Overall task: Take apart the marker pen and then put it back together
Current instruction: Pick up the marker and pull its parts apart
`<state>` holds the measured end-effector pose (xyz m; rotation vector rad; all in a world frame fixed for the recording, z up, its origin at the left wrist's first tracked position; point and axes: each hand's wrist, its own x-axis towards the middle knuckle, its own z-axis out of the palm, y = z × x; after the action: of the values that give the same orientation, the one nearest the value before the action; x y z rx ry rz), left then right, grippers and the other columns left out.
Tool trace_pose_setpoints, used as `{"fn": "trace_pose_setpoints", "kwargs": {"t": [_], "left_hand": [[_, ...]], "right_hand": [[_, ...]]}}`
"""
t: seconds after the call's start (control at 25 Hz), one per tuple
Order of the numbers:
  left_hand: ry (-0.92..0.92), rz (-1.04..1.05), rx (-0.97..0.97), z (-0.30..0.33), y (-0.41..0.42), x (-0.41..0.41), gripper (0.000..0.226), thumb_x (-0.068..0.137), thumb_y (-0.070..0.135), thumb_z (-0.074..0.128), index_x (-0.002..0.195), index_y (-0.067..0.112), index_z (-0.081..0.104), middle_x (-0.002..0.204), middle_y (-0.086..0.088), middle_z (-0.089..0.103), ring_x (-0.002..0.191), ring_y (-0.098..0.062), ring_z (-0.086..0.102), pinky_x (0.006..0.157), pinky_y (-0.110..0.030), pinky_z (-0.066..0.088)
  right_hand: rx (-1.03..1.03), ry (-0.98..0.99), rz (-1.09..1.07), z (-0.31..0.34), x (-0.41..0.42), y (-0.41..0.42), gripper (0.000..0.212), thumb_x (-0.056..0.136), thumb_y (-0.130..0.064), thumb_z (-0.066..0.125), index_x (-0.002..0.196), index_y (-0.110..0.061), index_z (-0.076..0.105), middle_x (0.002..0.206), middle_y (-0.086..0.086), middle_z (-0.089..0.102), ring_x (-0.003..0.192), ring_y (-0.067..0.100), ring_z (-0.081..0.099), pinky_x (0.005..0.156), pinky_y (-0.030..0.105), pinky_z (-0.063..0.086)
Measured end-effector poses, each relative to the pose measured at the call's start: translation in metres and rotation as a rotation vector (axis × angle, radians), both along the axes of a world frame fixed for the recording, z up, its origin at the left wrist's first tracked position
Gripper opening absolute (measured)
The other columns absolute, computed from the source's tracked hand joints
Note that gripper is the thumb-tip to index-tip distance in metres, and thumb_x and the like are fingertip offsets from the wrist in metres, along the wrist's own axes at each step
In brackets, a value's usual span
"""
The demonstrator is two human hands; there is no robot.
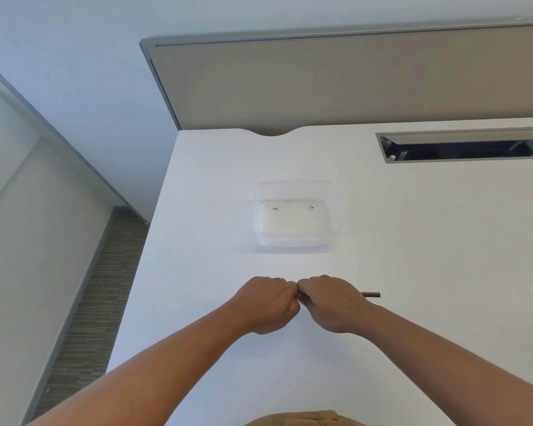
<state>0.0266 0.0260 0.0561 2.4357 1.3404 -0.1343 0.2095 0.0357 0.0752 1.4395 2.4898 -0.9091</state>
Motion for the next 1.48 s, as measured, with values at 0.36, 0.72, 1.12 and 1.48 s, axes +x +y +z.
{"fn": "trace_pose_setpoints", "kwargs": {"t": [0.36, 0.72, 1.12, 1.48], "left_hand": [[0.005, 0.098, 0.022, 0.006, -0.012, 0.011, 0.028, 0.088, 0.038, 0.022, 0.065, 0.023, 0.026, 0.059, 0.006, 0.037, 0.045, -0.014, 0.033, 0.047, -0.031, 0.022], [-0.298, 0.321, -0.250, 0.012, 0.007, -0.001, 0.030, 0.091, 0.038, 0.031, 0.075, 0.019, 0.048, 0.069, 0.002, 0.055, 0.060, -0.014, 0.050, 0.055, -0.034, 0.044], [-1.204, 0.899, -0.471, 0.013, -0.005, 0.016, 0.013, 0.096, 0.029, 0.067, 0.092, 0.020, 0.075, 0.087, -0.013, 0.076, 0.077, -0.017, 0.071, 0.070, -0.021, 0.054], [-0.529, 0.454, -0.082, 0.026, 0.007, 0.019, 0.022, 0.103, 0.034, 0.047, 0.101, 0.032, 0.069, 0.088, 0.008, 0.066, 0.083, -0.014, 0.061, 0.072, -0.037, 0.052]], "right_hand": [[0.089, 0.089, -0.025, 0.001, 0.004, -0.012, 0.019, 0.094, -0.021, 0.043, 0.077, -0.029, 0.043, 0.070, -0.009, 0.054, 0.066, 0.026, 0.051, 0.057, 0.036, 0.036], [0.060, 0.178, -0.119, -0.010, 0.003, -0.003, 0.029, 0.105, -0.031, 0.038, 0.079, -0.019, 0.043, 0.067, -0.005, 0.049, 0.063, 0.022, 0.045, 0.057, 0.037, 0.033], [-0.226, 0.599, -0.447, -0.015, -0.001, -0.009, 0.058, 0.102, -0.046, 0.047, 0.156, -0.037, 0.027, 0.104, -0.011, 0.075, 0.098, 0.011, 0.070, 0.081, 0.032, 0.056], [-0.243, 0.790, -0.745, 0.002, 0.009, 0.007, 0.040, 0.094, -0.062, 0.053, 0.072, -0.032, 0.068, 0.064, -0.010, 0.064, 0.057, 0.007, 0.056, 0.051, 0.012, 0.042]]}}
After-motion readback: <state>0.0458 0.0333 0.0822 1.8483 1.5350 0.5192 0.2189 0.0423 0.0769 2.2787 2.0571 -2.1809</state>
